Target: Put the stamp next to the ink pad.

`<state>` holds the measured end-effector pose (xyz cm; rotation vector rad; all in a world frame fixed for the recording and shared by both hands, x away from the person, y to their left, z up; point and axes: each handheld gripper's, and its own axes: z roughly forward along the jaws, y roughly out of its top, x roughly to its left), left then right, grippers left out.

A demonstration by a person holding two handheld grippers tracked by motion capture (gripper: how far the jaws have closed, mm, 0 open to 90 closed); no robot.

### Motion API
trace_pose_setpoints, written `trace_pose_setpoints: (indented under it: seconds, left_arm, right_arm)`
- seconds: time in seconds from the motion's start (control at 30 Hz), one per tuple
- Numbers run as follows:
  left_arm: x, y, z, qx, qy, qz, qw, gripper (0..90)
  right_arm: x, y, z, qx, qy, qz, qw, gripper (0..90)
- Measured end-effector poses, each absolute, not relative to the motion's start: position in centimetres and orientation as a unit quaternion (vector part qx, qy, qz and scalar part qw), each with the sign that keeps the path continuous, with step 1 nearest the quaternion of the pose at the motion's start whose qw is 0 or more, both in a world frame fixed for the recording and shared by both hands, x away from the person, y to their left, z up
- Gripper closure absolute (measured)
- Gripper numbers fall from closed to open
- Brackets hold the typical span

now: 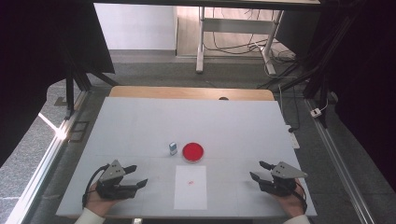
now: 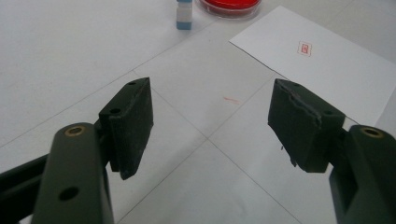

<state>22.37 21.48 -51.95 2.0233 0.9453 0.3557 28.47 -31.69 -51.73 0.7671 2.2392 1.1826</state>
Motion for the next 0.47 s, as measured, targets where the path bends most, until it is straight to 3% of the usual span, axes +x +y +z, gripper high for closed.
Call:
trace_pose_setpoints:
  seconds: [0.47]
  left_arm:
    - [22.51,21.45,-52.11,0.810,0.381,0.140,0.424,31.3]
  right_arm:
    - [28.48,-31.65,-51.74,0.282,0.821,0.431,0.248,41.2]
